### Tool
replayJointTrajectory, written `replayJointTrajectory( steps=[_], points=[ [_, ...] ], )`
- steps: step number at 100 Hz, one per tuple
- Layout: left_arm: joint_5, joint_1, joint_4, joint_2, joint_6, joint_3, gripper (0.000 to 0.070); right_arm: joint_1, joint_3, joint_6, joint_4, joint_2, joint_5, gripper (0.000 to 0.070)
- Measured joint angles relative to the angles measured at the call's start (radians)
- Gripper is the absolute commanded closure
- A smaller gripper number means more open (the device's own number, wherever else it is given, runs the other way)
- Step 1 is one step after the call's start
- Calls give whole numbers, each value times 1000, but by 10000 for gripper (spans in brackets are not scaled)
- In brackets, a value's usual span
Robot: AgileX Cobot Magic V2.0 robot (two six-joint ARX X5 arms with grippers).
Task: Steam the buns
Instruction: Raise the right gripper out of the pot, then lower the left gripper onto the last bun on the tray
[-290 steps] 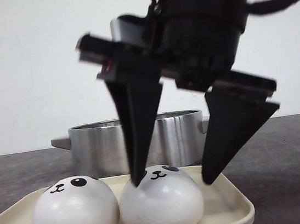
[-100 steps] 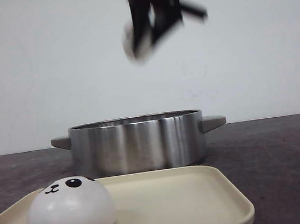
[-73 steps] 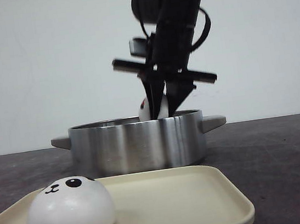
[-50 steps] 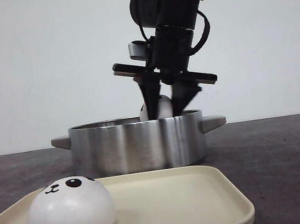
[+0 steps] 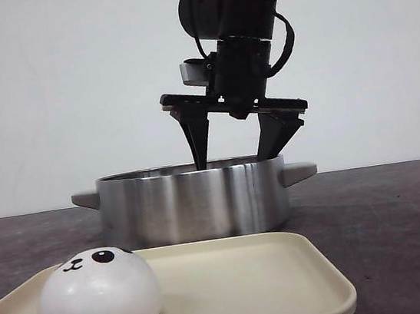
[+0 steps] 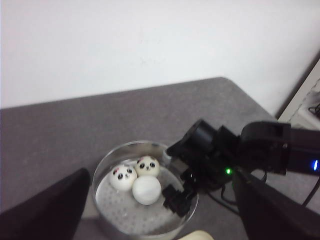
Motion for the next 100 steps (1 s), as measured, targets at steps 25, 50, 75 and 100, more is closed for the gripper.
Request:
replayJointTrajectory(
  steps=[25, 50, 75, 100],
  points=[
    [0, 0, -39, -1, 0, -95, 147, 4, 123, -21, -24, -124, 4, 691],
    [110, -14, 45, 8, -45, -437, 147, 93, 189, -46, -22, -433, 4, 692],
    [221, -79, 200, 40, -163, -796, 146, 163, 188, -49, -27, -658, 107, 692],
    [229, -165, 232, 151, -206, -886, 146, 165, 189, -49, -78, -722, 140, 692]
  ],
)
